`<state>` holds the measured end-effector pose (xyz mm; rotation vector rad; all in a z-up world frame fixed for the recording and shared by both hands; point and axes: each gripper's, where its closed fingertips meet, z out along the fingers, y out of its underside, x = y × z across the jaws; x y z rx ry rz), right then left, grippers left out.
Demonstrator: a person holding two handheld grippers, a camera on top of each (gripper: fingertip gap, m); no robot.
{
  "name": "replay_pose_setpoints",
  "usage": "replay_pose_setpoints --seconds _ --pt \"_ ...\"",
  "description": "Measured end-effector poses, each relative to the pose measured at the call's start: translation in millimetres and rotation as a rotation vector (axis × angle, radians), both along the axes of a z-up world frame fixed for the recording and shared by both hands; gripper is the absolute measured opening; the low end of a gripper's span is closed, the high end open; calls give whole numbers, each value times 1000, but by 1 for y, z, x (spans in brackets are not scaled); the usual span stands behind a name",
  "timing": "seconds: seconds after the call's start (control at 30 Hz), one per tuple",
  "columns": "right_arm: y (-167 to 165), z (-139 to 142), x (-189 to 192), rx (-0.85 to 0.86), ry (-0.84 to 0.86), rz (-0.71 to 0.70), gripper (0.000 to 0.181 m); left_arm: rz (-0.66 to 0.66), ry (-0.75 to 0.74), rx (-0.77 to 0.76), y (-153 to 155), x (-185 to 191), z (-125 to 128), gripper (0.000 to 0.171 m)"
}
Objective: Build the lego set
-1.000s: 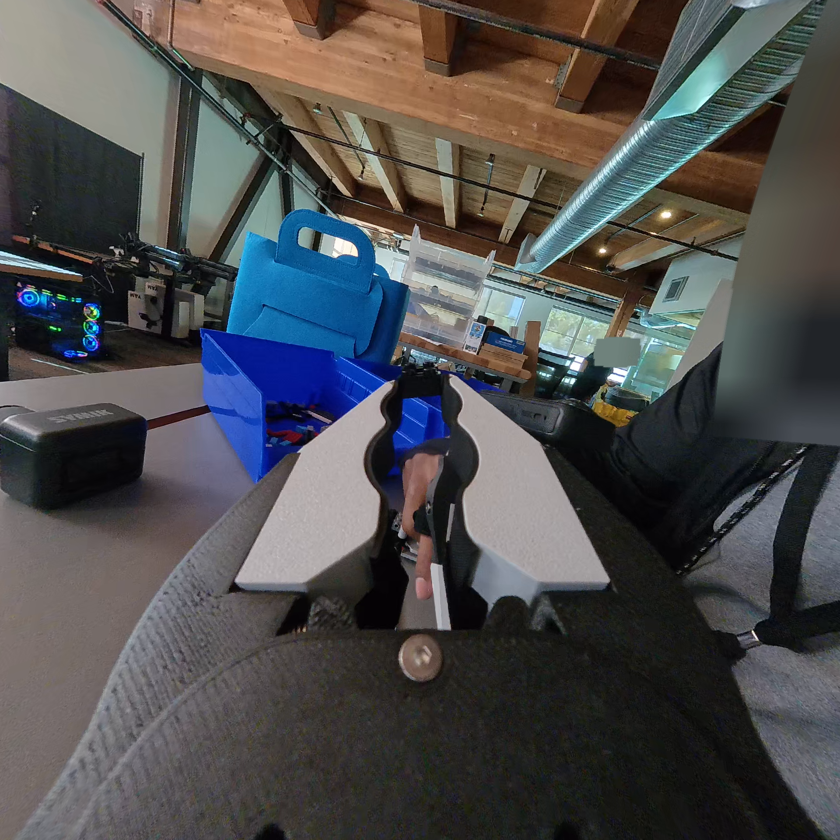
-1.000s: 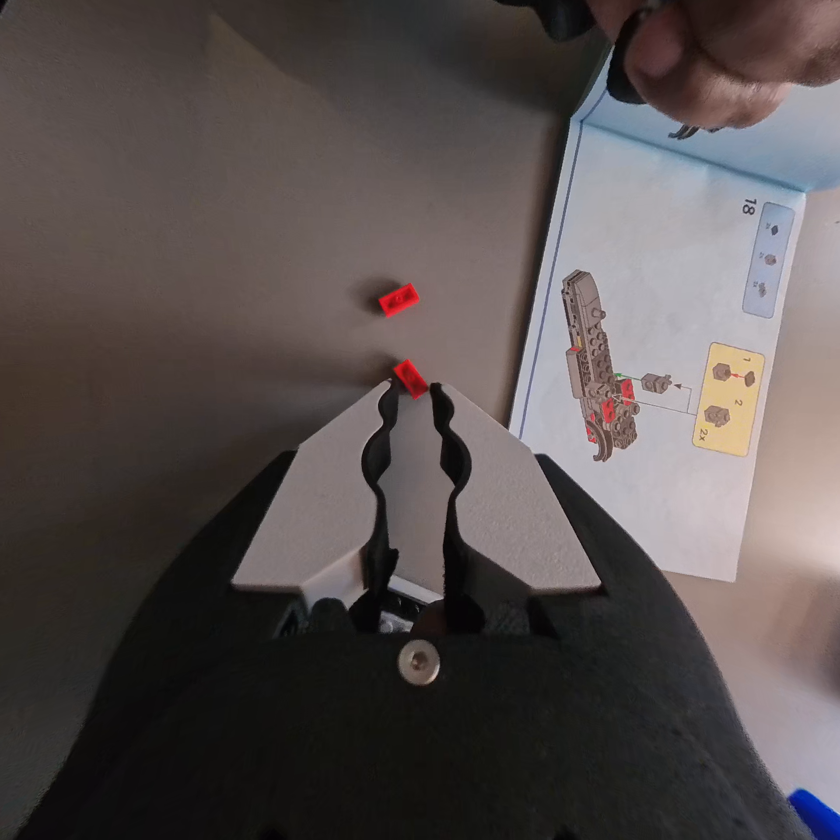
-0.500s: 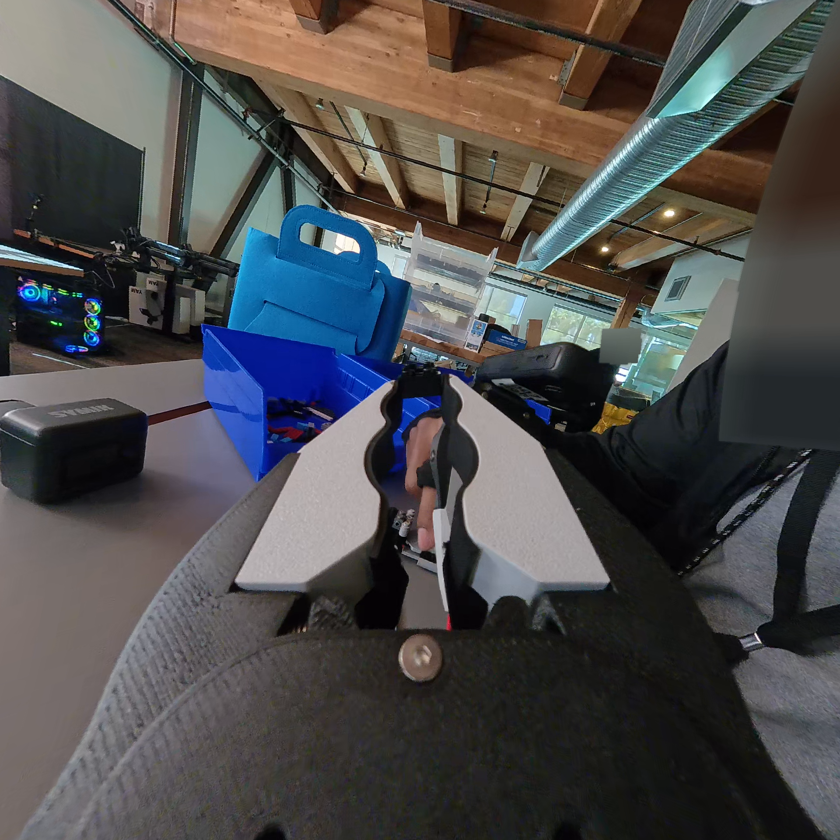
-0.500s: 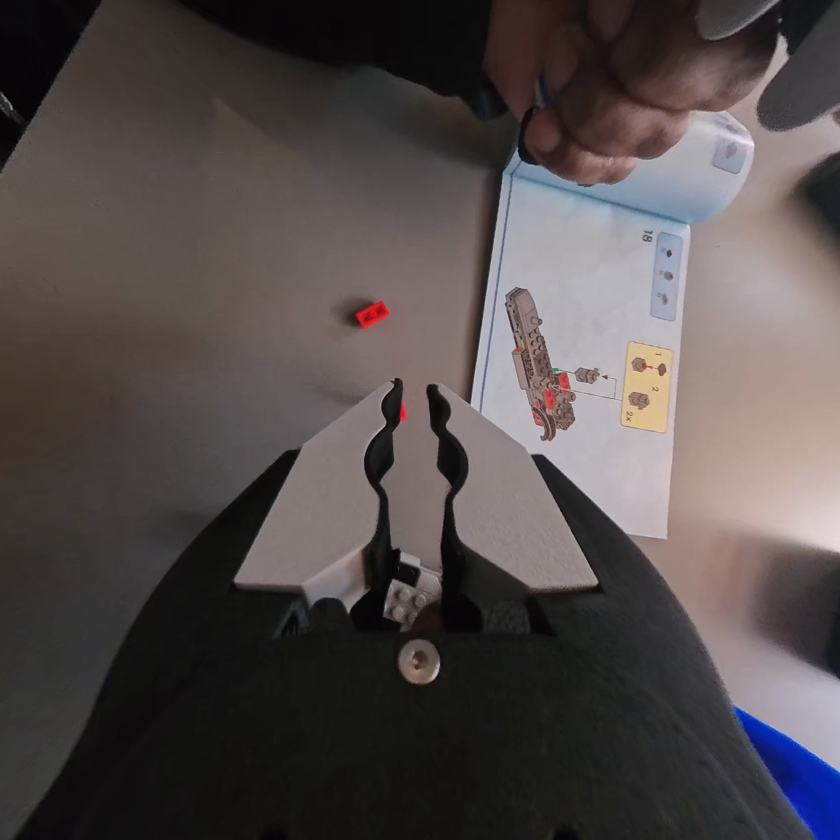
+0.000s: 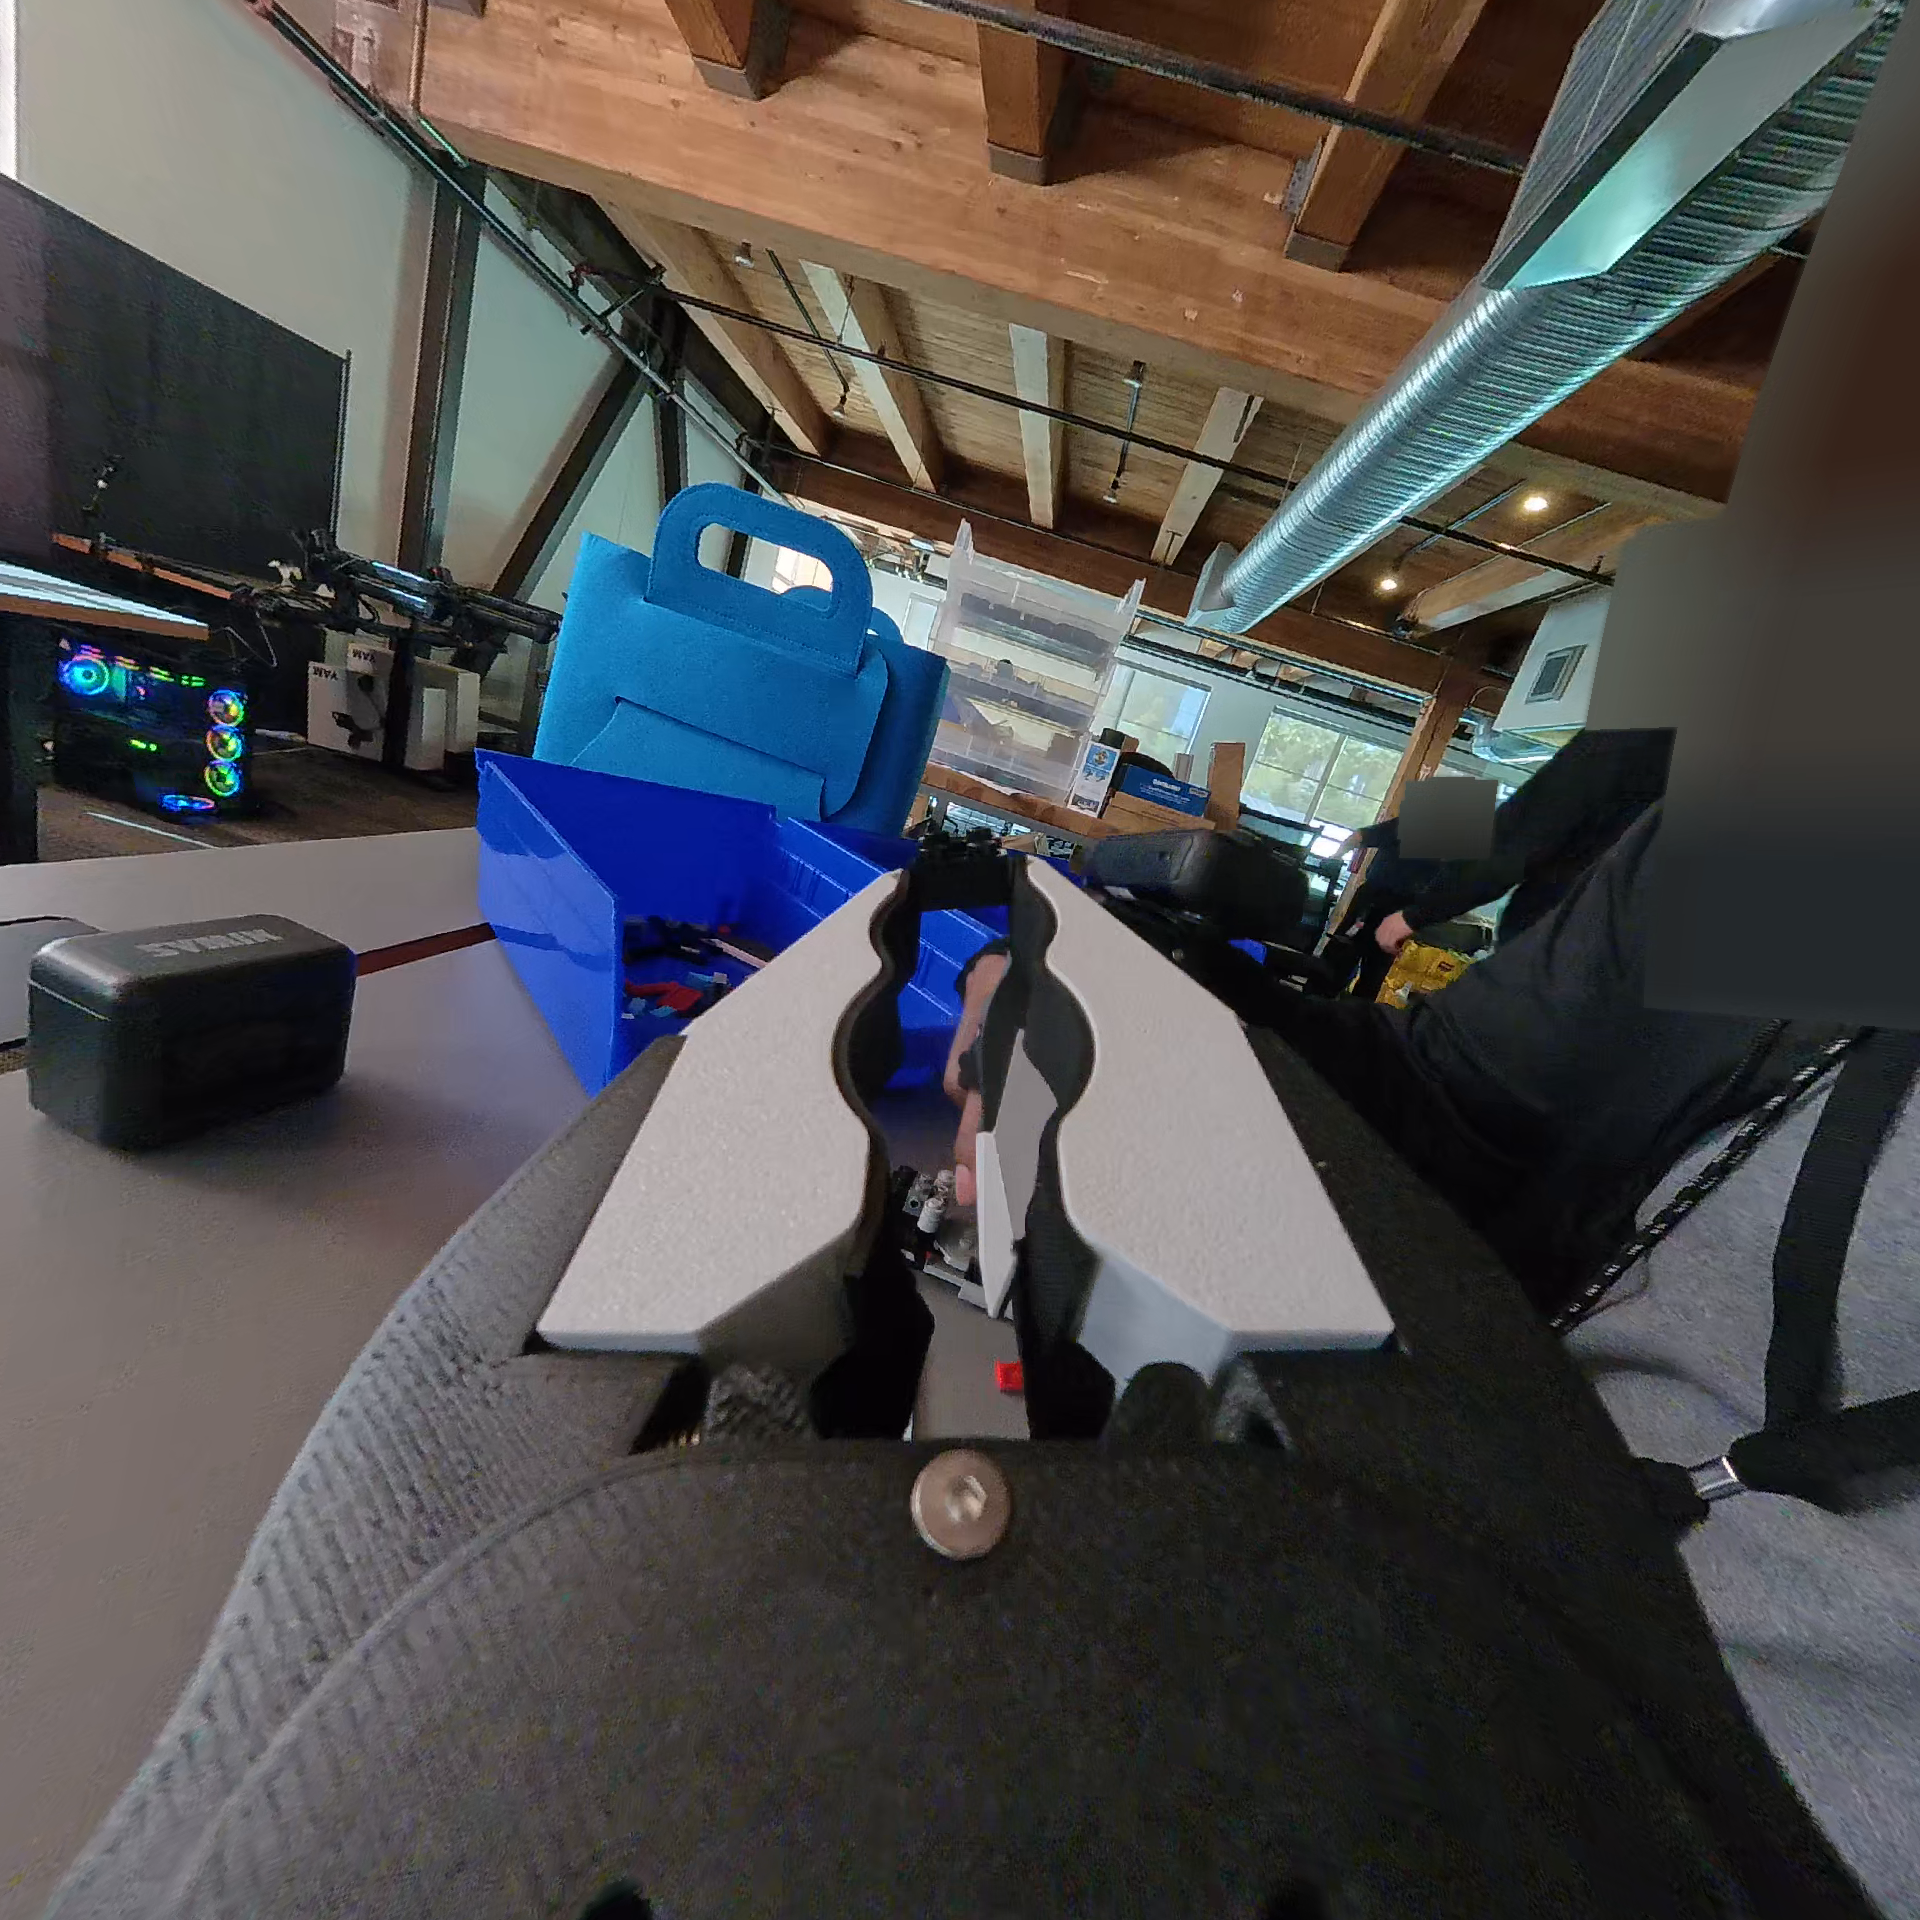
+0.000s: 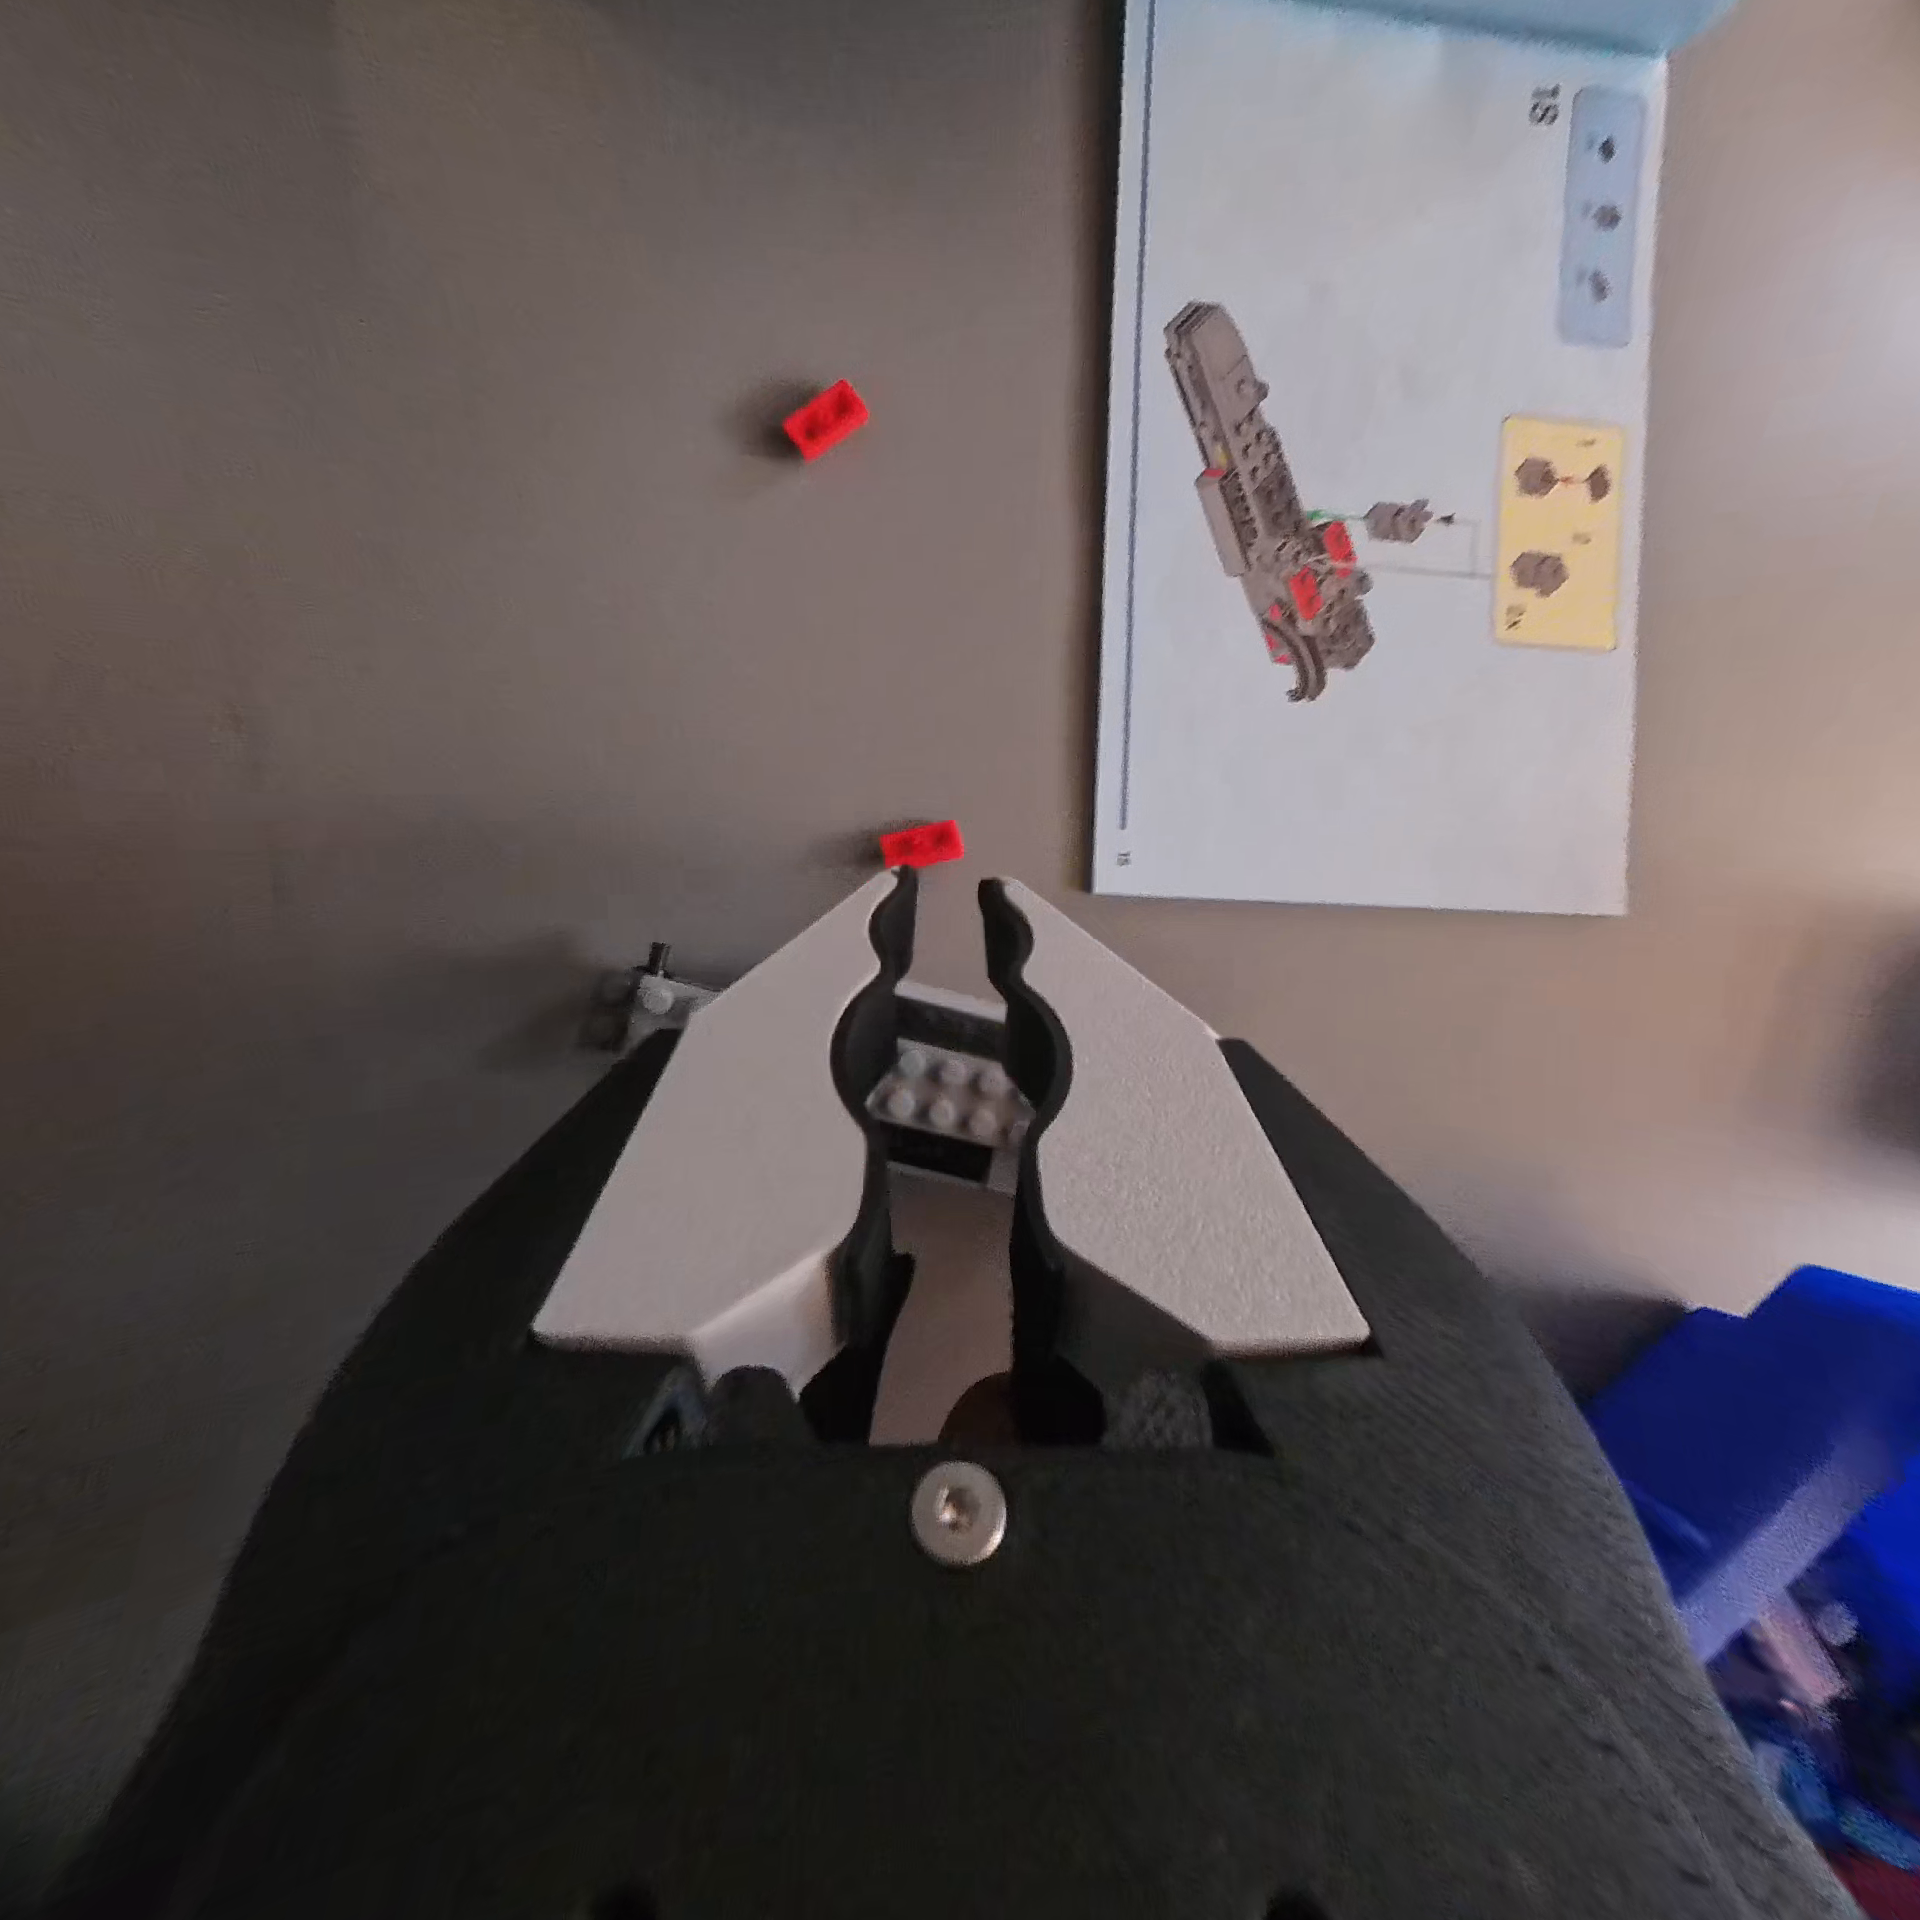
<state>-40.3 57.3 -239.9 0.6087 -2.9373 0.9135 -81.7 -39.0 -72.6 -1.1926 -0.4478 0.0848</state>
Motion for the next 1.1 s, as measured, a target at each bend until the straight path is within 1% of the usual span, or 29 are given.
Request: replay_pose_setpoints --seconds 0.1,0.33,0.47,0.5,0.63,0.8,0.87,1.1 --pt "0 -2 5 -22 10 -5 17 -5 -4 -6 2 0 -2 17" --pt "-6 -10 5 -9 20 -3 25 -15 -6 -20 8 1 -5 17" --pt "-10 -13 6 -14 3 0 25 -14 -3 -19 8 2 -4 17" --pt "-10 -13 6 -12 7 2 22 -15 -4 -19 8 2 -4 17" --pt "-13 -1 7 -58 15 6 19 -17 -5 -20 9 2 -5 17" --pt "-20 24 9 -169 34 17 19 -18 -9 -18 9 2 -5 17" --pt "-21 31 10 -197 40 18 21 -19 -11 -19 9 1 -6 17" --pt "-11 29 1 -172 42 -7 22 -23 -12 -26 11 2 -7 17"
